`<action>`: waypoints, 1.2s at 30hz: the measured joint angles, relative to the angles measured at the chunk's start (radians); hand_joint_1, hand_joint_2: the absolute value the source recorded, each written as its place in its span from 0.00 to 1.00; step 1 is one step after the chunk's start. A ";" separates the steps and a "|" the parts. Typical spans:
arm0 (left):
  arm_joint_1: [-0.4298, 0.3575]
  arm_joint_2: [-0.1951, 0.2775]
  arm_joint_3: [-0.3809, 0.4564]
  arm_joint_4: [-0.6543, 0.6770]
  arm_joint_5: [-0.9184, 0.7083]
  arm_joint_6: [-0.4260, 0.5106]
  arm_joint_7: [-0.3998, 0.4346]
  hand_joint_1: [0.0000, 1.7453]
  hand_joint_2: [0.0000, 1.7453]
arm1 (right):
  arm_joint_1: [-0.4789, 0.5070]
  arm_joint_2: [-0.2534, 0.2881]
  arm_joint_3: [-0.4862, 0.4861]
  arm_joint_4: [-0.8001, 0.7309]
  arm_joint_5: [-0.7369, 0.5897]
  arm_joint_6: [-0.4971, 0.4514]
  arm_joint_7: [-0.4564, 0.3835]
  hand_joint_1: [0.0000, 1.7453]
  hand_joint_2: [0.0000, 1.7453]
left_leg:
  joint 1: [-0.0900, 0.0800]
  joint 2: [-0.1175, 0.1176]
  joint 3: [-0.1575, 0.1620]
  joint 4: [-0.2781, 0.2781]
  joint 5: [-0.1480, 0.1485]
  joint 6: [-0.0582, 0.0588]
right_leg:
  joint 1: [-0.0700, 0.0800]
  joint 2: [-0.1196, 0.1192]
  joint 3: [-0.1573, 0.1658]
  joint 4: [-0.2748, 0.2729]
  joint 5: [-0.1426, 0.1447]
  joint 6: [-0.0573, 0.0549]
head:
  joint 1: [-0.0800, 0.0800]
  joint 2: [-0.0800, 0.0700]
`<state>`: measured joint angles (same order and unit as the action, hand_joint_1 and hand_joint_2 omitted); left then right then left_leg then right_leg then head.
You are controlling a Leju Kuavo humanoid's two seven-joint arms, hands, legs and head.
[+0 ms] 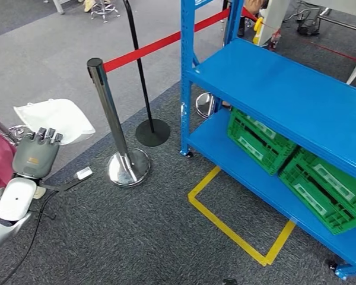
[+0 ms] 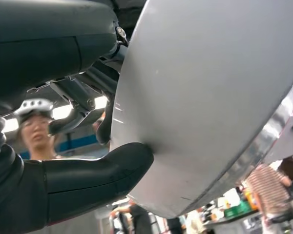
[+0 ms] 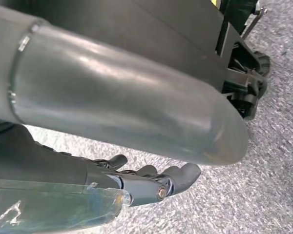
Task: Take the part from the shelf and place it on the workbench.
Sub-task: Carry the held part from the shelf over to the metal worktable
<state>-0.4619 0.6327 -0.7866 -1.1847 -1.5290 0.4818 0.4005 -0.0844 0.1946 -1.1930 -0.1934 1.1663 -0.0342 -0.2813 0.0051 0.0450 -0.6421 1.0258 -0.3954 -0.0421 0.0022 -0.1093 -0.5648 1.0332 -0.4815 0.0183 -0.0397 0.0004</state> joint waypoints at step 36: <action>0.008 -0.006 0.001 -0.013 0.000 0.000 -0.002 1.00 1.00 | 0.001 0.001 0.000 0.000 -0.003 0.002 0.000 0.00 0.00 | 0.001 -0.055 0.025 -0.044 0.012 0.037 | -0.002 0.097 -0.081 0.188 -0.103 0.018 | -0.001 0.000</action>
<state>-0.4541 0.6266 -0.7857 -1.1974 -1.5290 0.4817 0.3983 -0.0835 0.1961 -1.1929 -0.1934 1.1631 -0.0324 -0.2815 0.0064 -0.0101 -0.6170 0.9818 -0.3837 -0.0050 -0.0002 -0.0119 -0.6462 1.2211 -0.5842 0.0362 -0.0406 0.0005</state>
